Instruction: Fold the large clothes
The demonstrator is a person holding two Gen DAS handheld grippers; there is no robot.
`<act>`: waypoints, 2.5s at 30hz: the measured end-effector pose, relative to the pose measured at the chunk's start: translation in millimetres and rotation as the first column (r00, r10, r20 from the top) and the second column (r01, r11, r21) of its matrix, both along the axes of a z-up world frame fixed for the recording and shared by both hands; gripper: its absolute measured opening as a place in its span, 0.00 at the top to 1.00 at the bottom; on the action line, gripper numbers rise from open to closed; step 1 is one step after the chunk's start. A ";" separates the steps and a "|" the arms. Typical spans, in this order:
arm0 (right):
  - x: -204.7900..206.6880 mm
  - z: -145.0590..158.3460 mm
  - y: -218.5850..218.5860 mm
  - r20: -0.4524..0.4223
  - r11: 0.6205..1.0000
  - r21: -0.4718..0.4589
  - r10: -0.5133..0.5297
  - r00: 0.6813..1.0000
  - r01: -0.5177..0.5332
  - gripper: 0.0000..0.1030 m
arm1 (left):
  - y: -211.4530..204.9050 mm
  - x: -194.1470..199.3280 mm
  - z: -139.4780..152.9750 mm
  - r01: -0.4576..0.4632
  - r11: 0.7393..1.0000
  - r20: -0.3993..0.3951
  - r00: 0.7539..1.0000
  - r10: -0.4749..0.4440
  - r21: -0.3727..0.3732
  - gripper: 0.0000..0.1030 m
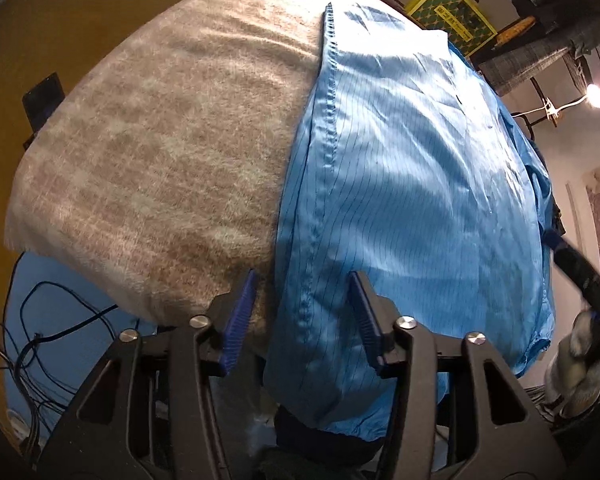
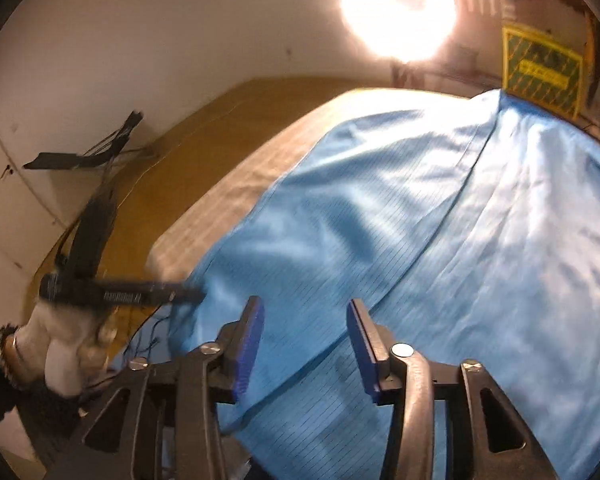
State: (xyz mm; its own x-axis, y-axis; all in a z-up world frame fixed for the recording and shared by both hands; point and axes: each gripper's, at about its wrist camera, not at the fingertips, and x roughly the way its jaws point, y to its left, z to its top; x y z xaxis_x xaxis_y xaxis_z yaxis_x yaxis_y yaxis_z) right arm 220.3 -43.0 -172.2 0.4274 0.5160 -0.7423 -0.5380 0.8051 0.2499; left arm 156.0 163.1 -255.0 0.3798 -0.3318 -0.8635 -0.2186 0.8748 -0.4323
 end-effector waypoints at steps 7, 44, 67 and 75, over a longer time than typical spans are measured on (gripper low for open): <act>31.7 22.1 3.5 0.045 0.992 -0.071 -0.096 0.994 0.099 0.41 | -4.3 3.8 -0.1 0.028 0.999 0.003 1.000 -0.027 -0.039 0.96; 216.5 -8.5 144.2 -0.221 0.995 -0.074 -0.088 0.971 0.074 0.40 | -11.4 2.5 60.2 0.069 0.987 0.194 0.980 -0.040 -0.144 1.00; 265.7 -85.8 238.3 -0.181 0.905 -0.425 -0.095 0.979 0.010 0.71 | -31.4 15.2 70.1 0.118 0.986 0.215 0.973 -0.090 -0.117 1.00; 268.8 -82.6 229.1 -0.151 0.903 -0.426 -0.124 0.981 0.048 0.95 | -31.6 7.8 72.3 0.122 0.988 0.229 0.968 -0.097 -0.095 1.00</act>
State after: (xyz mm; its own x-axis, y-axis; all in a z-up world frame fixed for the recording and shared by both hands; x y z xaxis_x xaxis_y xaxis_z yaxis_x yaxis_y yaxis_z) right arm 489.2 186.1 -254.8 0.3033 0.1086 -0.9467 -0.4413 0.8965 -0.0385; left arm 163.8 131.5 -182.7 0.5150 -0.4683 -0.7179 -0.0111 0.8338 -0.5519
